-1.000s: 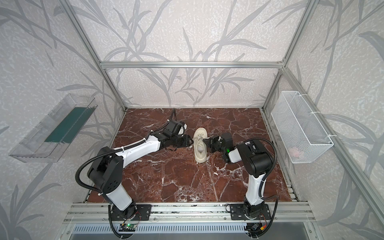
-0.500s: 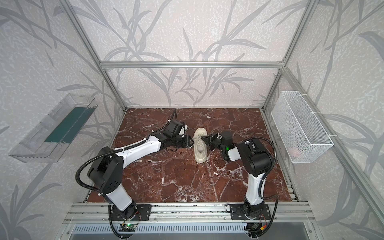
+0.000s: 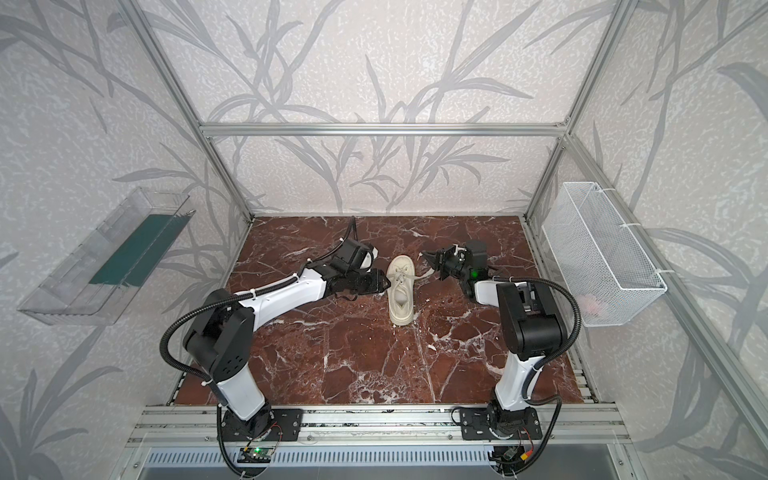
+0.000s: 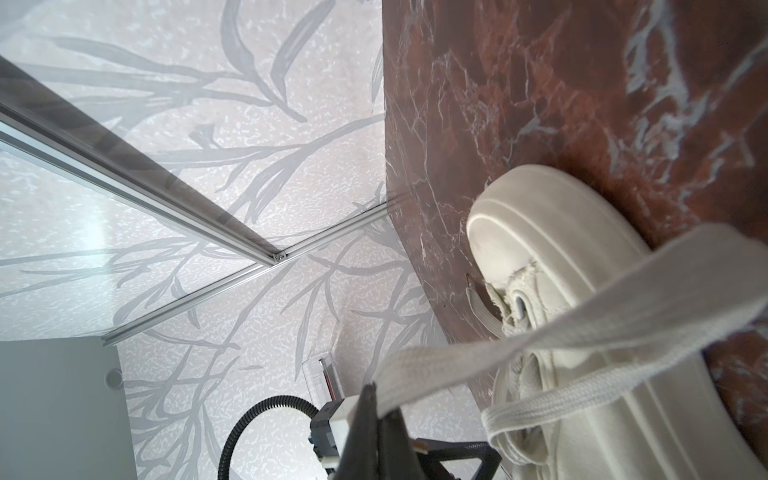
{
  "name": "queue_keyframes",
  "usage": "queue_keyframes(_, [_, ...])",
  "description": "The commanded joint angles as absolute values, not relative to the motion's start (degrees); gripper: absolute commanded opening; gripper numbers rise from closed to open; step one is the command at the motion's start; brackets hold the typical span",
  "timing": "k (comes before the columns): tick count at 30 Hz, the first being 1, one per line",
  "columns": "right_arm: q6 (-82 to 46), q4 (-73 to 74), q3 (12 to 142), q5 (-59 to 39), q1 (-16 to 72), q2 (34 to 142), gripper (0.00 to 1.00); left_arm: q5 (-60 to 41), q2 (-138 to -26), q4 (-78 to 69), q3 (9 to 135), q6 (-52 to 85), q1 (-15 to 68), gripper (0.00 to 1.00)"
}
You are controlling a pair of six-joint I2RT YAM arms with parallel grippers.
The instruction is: Tie the shoes
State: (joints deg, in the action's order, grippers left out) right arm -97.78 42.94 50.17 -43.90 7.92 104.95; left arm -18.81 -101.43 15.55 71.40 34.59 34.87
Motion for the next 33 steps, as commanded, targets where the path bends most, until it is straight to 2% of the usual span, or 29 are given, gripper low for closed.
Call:
queue_keyframes(1, [-95.80, 40.10, 50.79, -46.30, 8.18, 104.01, 0.00, -19.51, -102.85, 17.33, 75.65, 30.78, 35.13, 0.49])
queue_keyframes(11, [-97.28, 41.96, 50.66, -46.30, 8.11, 104.23, 0.00, -18.49, -112.94, 30.02, 91.51, 16.61, 35.16, 0.49])
queue_keyframes(23, [-97.38, 42.01, 49.18, -47.37, 6.94, 103.71, 0.00, -18.90, -122.28, 35.84, 103.65, 12.53, 35.93, 0.48])
queue_keyframes(26, [-97.47, 42.00, 48.63, -47.63, 6.81, 103.72, 0.00, -18.98, -123.56, 36.54, 105.11, 12.32, 36.21, 0.44])
queue_keyframes(33, [-97.36, 44.32, 47.68, -48.02, 6.68, 103.64, 0.00, -17.45, -123.53, 36.99, 105.40, 11.79, 36.21, 0.20])
